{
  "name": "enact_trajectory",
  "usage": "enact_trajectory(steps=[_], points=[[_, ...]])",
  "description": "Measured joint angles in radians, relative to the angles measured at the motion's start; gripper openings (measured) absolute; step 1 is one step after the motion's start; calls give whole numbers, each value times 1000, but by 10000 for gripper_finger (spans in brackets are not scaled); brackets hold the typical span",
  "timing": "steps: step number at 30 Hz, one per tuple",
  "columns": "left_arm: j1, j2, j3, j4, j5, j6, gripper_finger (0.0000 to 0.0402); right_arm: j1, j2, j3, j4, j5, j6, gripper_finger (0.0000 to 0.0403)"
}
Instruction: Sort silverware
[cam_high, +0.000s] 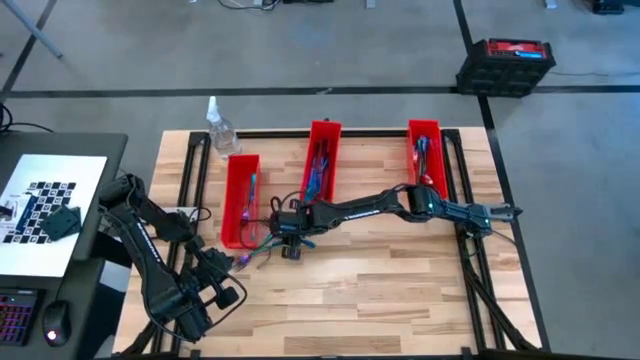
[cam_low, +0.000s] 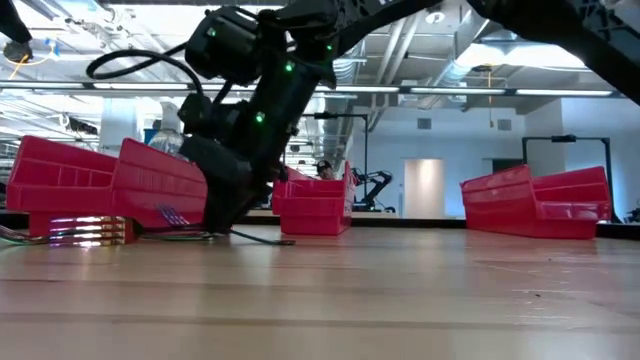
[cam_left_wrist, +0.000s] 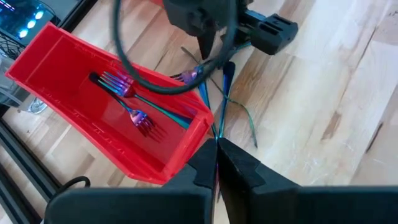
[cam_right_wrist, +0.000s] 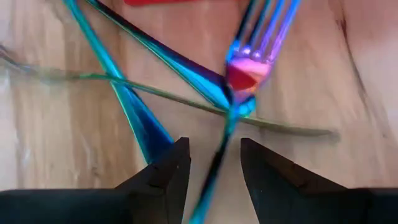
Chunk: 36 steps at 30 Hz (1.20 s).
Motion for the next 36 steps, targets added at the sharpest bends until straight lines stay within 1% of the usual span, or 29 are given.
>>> enact_trajectory(steps=[2,4,6,9,10,13,19,23,26,31,33,36], points=[[0,0,0,0,0,2,0,5,-4,-26,27,-1,2,132],[0,0,0,0,0,13,0,5,-8,-54,53,-3,2,121],[0,0,0,0,0,16,0,5,-8,-71,55,-9,10,91],[0,0,0,0,0,16,0,2,-8,-73,51,2,10,22],[0,0,0,0,0,17,0,1,-13,-74,50,-4,3,14],[0,0,0,1,0,23,0,-3,-19,-62,33,-7,5,8],[0,0,0,1,0,24,0,8,-32,23,-144,-25,-27,3],[0,0,0,0,-1,24,0,14,-56,79,-187,-33,-36,2],[0,0,0,0,0,24,0,12,-68,109,-174,-74,-24,2],[0,0,0,0,-1,24,0,2,-68,178,-164,-82,2,1],[0,0,0,0,3,22,0,-12,-69,197,-108,-101,44,1],[-12,0,4,-5,18,7,0,-47,-69,212,25,-198,130,0]])
